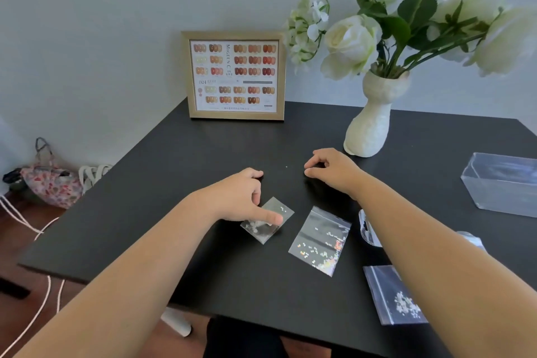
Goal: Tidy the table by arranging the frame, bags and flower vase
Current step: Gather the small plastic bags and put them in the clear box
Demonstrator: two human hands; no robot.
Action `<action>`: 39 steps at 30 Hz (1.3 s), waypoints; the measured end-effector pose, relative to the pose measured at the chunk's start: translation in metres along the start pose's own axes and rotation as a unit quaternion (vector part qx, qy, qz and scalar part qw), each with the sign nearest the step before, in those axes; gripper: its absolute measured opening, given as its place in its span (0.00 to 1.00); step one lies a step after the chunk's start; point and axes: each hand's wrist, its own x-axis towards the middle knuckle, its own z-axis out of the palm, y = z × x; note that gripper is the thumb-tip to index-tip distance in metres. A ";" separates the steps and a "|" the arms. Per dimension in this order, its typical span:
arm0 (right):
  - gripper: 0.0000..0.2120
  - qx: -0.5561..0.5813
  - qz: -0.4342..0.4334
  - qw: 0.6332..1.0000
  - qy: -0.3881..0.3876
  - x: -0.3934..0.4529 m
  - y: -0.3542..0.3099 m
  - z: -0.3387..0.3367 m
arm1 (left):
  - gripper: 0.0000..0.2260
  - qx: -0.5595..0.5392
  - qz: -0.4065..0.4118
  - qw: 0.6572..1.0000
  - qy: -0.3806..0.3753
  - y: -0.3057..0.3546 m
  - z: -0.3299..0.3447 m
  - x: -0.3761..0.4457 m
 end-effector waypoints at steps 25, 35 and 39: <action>0.21 -0.172 0.027 0.957 -0.233 -0.083 -0.030 -0.015 | 0.20 -0.116 -0.046 0.975 0.182 0.024 0.030 -0.019; 0.08 0.054 -0.019 0.992 -0.108 -0.097 -0.020 -0.045 | 0.02 -0.281 -0.005 0.915 0.289 0.042 0.049 -0.012; 0.10 0.085 -0.041 0.994 -0.058 -0.106 -0.014 -0.071 | 0.03 -0.339 0.024 0.905 0.255 0.076 0.048 0.002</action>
